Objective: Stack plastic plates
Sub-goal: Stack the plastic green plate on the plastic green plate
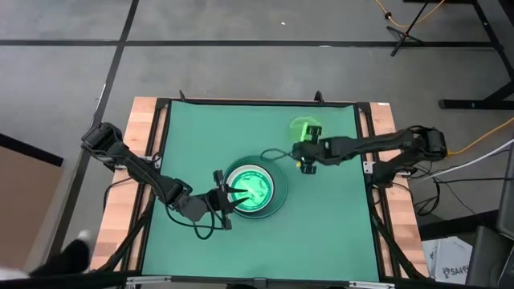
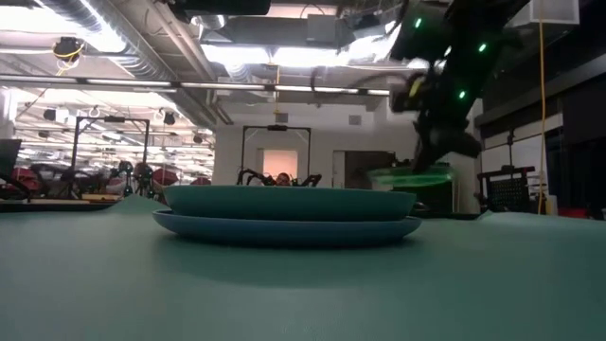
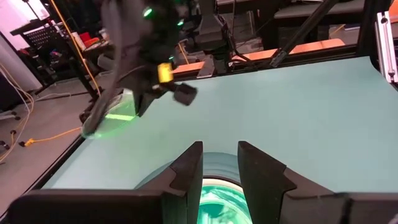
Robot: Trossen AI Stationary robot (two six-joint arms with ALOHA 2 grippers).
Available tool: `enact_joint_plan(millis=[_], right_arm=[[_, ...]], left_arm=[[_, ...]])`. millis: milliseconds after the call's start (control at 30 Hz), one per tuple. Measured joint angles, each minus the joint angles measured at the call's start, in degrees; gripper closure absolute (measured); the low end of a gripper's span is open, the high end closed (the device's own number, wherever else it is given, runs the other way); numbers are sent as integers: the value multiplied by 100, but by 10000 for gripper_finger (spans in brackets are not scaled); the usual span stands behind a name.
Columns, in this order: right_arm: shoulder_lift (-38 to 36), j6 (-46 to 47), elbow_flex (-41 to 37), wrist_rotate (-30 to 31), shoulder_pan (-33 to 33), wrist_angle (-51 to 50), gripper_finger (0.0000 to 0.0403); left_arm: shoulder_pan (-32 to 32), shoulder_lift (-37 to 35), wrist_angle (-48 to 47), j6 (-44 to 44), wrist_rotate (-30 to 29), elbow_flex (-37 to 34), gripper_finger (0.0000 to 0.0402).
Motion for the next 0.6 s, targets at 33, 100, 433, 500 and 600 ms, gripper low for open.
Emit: enact_joint_plan(millis=[33,100,433,500,600], right_arm=[[-39,-106,4,-4,163,51,402],[-68,-303,7,-53,487,170,402],[-66,-1416,7,-1342,1662,1657,402],[-18,-1625,7,-1749,1781,1997,402],[134,-1793,7,-2237,1914,2435,402]], left_arm=[[0,0,2,0,0,0,308],[0,0,2,0,0,0,308],[0,0,4,0,0,0,308],[0,0,4,0,0,0,308],[0,0,5,0,0,0,308]])
